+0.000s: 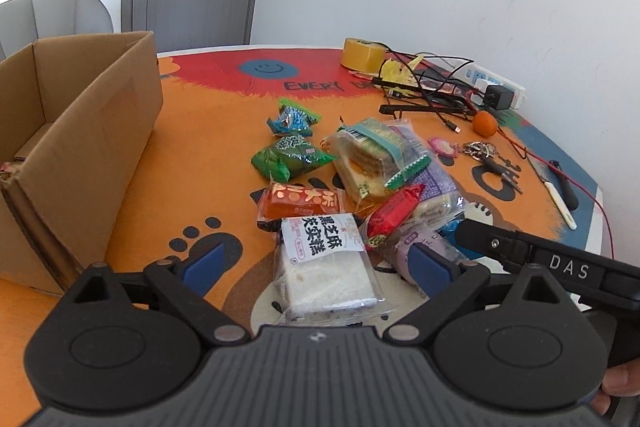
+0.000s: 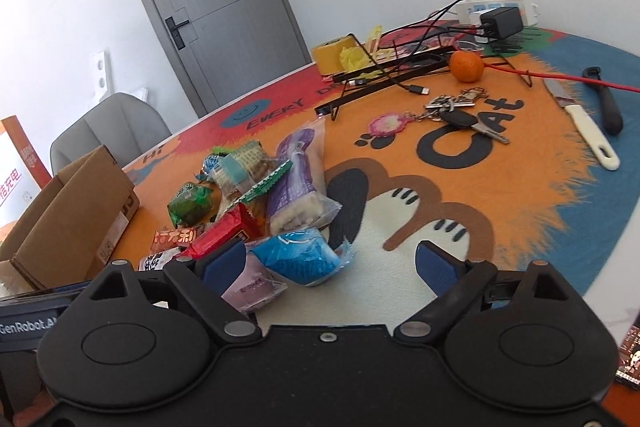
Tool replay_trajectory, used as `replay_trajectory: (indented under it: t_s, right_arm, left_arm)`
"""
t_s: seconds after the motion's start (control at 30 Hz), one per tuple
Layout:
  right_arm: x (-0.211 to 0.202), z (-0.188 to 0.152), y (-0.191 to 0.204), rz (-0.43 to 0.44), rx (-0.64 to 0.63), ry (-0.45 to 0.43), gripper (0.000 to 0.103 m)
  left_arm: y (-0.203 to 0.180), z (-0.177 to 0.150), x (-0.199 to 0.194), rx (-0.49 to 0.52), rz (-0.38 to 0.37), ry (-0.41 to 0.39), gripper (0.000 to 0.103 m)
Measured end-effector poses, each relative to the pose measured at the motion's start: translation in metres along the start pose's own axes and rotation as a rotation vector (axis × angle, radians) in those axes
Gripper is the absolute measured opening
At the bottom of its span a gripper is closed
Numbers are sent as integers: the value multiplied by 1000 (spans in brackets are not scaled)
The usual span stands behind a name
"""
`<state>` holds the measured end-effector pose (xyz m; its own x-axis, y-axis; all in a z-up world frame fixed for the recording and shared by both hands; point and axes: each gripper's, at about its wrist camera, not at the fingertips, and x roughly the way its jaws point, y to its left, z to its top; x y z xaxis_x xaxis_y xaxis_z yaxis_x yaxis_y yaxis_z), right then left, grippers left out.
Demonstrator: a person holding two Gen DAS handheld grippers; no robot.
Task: Organize snacks
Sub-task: 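Grasp the white square cake pack with left while right grasps blue candy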
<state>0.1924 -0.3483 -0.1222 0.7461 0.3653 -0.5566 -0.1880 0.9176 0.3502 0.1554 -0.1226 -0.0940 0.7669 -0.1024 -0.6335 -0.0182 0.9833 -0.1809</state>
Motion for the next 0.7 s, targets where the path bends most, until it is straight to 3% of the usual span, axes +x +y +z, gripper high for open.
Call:
replay_trajectory:
  t_s: [0.23,0.3,0.47,0.53,0.63,0.7]
  right_arm:
    - [13,0,8,-5,-17,9,87]
    - [14,1,9,-3,-22,12,81]
    - [13,2,6,12,-17,14,56]
    - [11,1,6,13,-23,8,49]
    - [8,2,9,11,-31,1,40]
    - [8,2,11,3,-32,3,40]
  left_arm:
    - [2,-2,13,-22,-5,36,80]
    - [3,-3,16,-33,-5,42,77]
    - [-2,-4,17,-6,11,28,67]
    - [-6,-6,17,25,33,27,55]
    - [-8,-9,14,51,37,26,48]
    - [-6,-9,12,47,28,31,47]
